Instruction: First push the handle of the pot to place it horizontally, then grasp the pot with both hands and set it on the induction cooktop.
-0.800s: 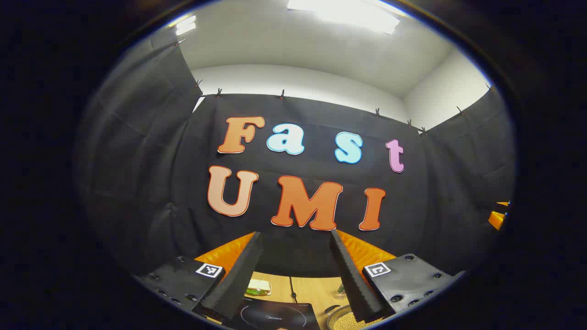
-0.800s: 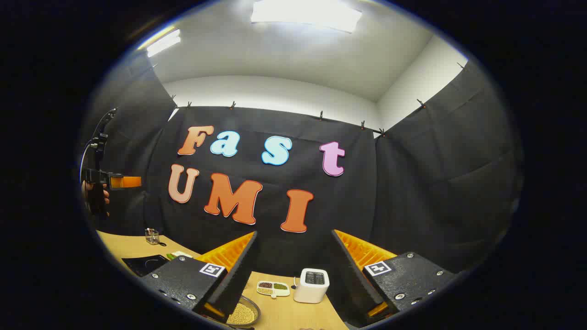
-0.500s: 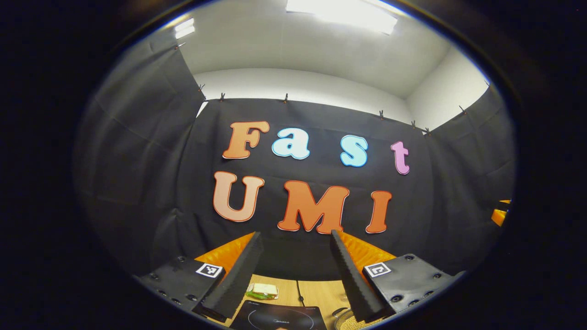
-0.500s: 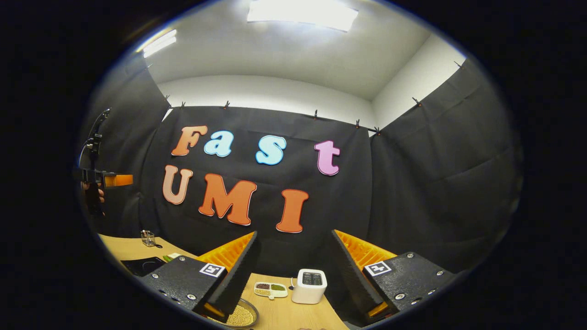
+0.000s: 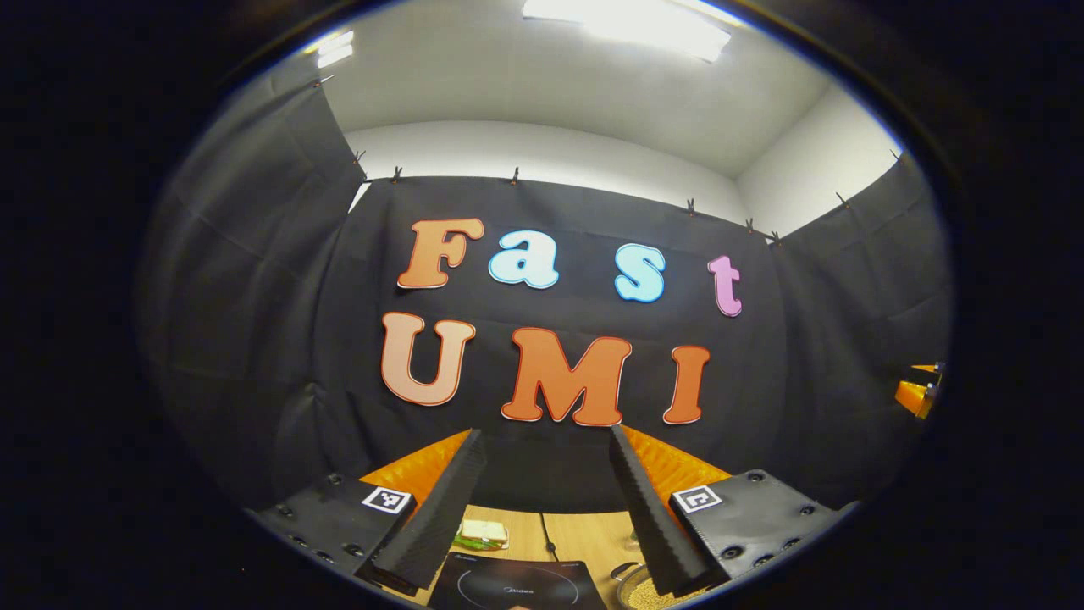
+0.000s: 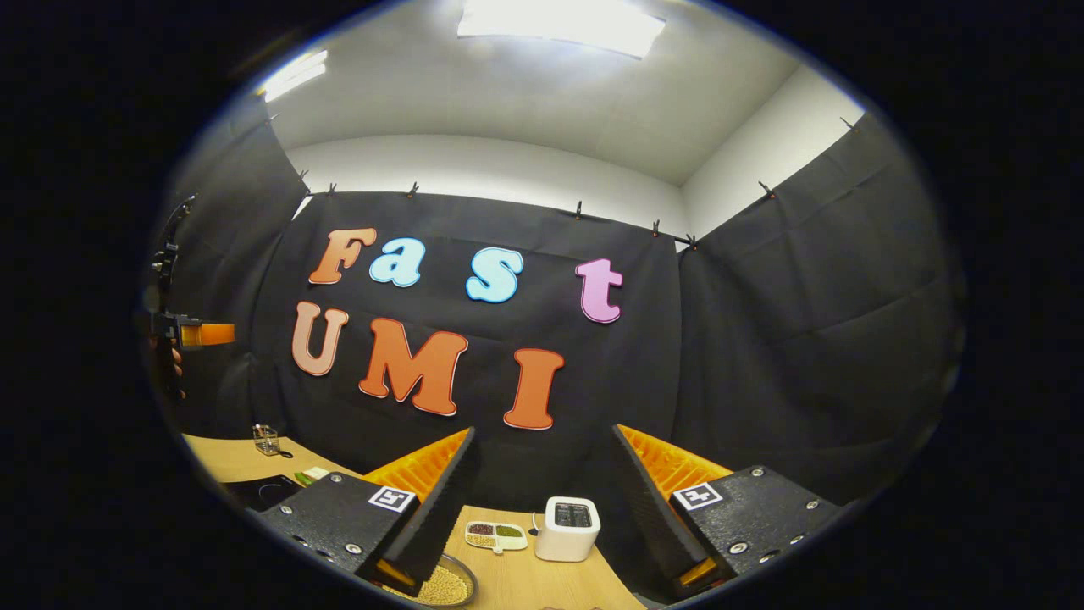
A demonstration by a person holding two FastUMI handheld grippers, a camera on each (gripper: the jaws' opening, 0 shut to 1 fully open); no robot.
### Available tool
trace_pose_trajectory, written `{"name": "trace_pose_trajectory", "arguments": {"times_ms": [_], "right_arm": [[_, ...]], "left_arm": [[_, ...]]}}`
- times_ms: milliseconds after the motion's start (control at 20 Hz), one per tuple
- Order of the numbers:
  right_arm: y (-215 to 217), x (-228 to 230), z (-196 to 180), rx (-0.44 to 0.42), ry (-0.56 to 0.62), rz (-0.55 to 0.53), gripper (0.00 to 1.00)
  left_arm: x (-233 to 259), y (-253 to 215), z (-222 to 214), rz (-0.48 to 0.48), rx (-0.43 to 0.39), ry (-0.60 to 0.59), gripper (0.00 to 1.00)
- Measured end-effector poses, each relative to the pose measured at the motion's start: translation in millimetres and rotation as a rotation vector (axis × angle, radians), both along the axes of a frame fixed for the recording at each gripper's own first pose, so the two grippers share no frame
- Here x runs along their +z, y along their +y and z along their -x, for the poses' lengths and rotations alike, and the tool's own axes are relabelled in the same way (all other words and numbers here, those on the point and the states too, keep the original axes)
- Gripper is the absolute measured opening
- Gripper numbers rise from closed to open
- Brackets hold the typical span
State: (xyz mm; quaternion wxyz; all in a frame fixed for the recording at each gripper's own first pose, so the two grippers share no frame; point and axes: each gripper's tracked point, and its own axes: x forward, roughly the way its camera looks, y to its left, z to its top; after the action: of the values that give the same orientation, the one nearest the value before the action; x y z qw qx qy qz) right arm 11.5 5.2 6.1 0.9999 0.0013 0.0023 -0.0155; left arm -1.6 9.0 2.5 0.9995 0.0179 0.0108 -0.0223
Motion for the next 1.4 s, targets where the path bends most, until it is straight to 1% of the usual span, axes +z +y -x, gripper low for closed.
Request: {"name": "trace_pose_trajectory", "arguments": {"times_ms": [50,100,150,200,250,350,400,750,1100,1200,1250,1300,1400], "right_arm": [[4,2,2,0.013,-0.003,-0.003,0.95],[4,-1,3,0.013,0.003,-0.001,0.97],[4,-1,3,0.011,0.004,0.004,0.95],[5,0,2,0.010,0.003,0.008,0.95],[6,0,3,0.009,0.004,0.010,0.97],[10,1,5,0.012,0.004,0.008,0.97],[11,0,5,0.013,0.008,0.007,0.95],[27,-16,11,0.039,0.055,-0.002,0.95],[49,-52,24,0.075,0.172,-0.048,0.95],[60,-68,28,0.097,0.221,-0.052,0.95],[67,-76,31,0.111,0.247,-0.052,0.95],[73,-84,33,0.125,0.270,-0.053,0.95],[87,-99,39,0.157,0.312,-0.060,0.94]], "left_arm": [[4,6,-1,-0.009,0.010,-0.009,0.96],[7,10,0,-0.015,0.019,-0.017,0.96],[9,11,1,-0.017,0.024,-0.022,0.95],[10,11,2,-0.018,0.025,-0.026,0.96],[12,11,4,-0.017,0.025,-0.033,0.96],[13,11,8,-0.017,0.024,-0.038,0.95],[14,12,9,-0.018,0.025,-0.039,0.95],[9,17,17,-0.011,0.037,-0.031,0.95],[18,27,35,-0.060,0.064,-0.079,0.94],[19,28,41,-0.075,0.063,-0.091,0.94],[19,30,44,-0.085,0.066,-0.094,0.97],[19,31,47,-0.095,0.069,-0.099,0.94],[20,37,50,-0.117,0.077,-0.110,0.94]]}}
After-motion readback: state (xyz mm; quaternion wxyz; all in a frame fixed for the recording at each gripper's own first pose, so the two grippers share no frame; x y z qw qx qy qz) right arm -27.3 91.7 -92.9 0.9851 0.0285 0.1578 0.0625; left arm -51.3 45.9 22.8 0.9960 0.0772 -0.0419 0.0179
